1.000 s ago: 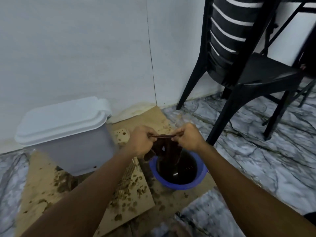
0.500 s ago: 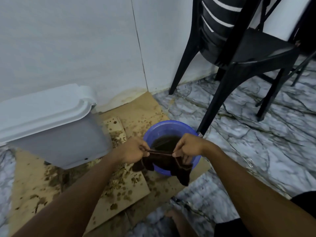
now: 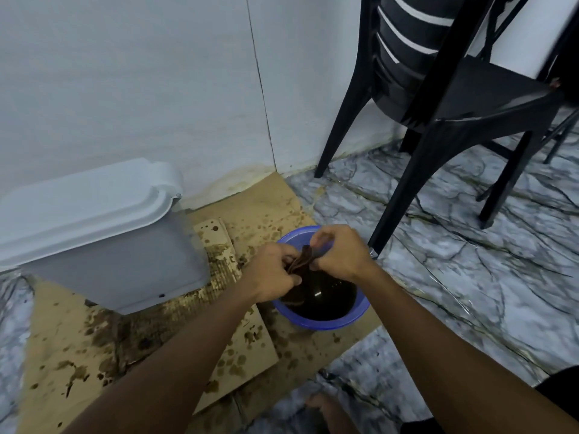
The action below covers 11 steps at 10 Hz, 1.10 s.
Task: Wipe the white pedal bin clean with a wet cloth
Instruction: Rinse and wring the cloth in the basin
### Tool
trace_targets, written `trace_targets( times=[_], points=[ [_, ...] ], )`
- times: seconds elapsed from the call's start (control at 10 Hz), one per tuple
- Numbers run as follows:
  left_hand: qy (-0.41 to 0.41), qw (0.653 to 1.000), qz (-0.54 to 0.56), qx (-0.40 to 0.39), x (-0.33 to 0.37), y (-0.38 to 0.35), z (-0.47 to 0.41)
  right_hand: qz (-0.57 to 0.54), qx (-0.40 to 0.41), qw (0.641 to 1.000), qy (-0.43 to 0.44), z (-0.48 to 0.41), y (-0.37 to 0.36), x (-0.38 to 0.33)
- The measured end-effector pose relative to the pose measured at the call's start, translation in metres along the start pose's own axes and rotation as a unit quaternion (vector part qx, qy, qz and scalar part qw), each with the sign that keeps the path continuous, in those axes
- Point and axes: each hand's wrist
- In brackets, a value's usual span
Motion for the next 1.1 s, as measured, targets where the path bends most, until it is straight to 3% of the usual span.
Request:
trace_targets(
  times=[0.1, 0.2, 0.3, 0.4, 0.5, 0.6, 0.7, 0.8, 0.9, 1.0, 1.1],
  points=[
    [0.002, 0.999, -0.019, -0.046, 0.001, 0.001, 0.002, 0.027, -0.105, 0.992, 0.067, 0.003, -0.001, 0.012],
    [0.027, 0.993, -0.085, -0.072, -0.005, 0.003, 0.009, 0.047, -0.151, 0.986, 0.058, 0.005, -0.004, 0.023],
    [0.045, 0.970, -0.191, -0.141, -0.019, -0.002, 0.017, 0.018, -0.252, 0.967, -0.009, 0.011, -0.013, 0.036],
    [0.077, 0.948, -0.213, -0.225, -0.030, -0.010, 0.014, 0.022, -0.315, 0.947, -0.060, 0.016, -0.026, 0.046],
    [0.089, 0.952, -0.202, -0.214, -0.037, -0.020, -0.002, 0.034, -0.269, 0.958, -0.095, 0.012, -0.036, 0.060],
    [0.071, 0.962, -0.214, -0.152, -0.052, -0.035, -0.012, 0.103, -0.168, 0.977, -0.080, 0.009, -0.047, 0.077],
    [0.038, 0.953, -0.258, -0.151, -0.078, -0.062, -0.002, 0.164, -0.147, 0.974, -0.058, 0.018, -0.071, 0.085],
    [-0.017, 0.907, -0.383, -0.172, -0.098, -0.082, 0.008, 0.189, -0.181, 0.965, -0.030, 0.026, -0.095, 0.088],
    [-0.026, 0.901, -0.408, -0.144, -0.102, -0.092, 0.016, 0.214, -0.163, 0.963, -0.026, 0.036, -0.110, 0.087],
    [-0.036, 0.921, -0.371, -0.109, -0.096, -0.076, 0.015, 0.257, -0.131, 0.957, -0.022, 0.035, -0.114, 0.074],
    [0.005, 0.966, -0.253, -0.054, -0.098, -0.076, 0.055, 0.272, -0.108, 0.956, -0.006, 0.045, -0.128, 0.051]
  ],
)
Point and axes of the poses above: each hand's wrist, its own z-axis away from the middle knuckle, its own y-axis out of the back of the hand, x = y × z, and after that the axes turned 8 degrees about z, right-handed
